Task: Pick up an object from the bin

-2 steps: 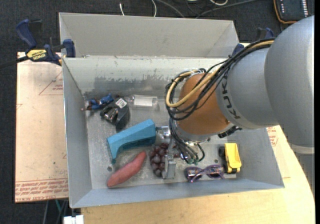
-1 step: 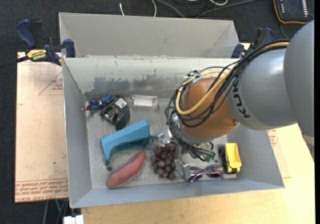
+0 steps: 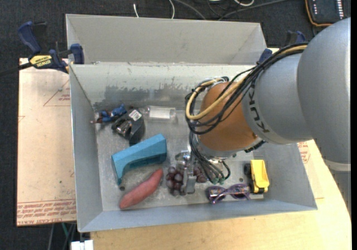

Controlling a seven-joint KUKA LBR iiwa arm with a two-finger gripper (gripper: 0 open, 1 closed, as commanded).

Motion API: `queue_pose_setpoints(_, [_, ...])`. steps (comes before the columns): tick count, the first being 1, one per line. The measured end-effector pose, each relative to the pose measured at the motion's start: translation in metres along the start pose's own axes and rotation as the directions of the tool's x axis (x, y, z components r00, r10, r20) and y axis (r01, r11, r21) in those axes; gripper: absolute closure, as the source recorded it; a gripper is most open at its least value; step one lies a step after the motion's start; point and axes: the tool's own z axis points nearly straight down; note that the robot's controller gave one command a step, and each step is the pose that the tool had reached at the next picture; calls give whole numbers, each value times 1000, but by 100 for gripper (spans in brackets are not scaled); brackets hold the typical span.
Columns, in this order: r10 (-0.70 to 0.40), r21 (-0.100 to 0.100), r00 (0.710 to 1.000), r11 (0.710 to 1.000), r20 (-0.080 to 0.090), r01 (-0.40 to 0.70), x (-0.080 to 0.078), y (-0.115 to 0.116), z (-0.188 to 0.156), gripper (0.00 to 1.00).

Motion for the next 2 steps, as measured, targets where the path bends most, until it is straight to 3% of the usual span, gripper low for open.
queue_pose_setpoints(1, [0,0,1000,1000,0,0,0,0,0,100])
queue_pose_setpoints(2, [1,-1,1000,1000,0,-1,1,0,-26,100])
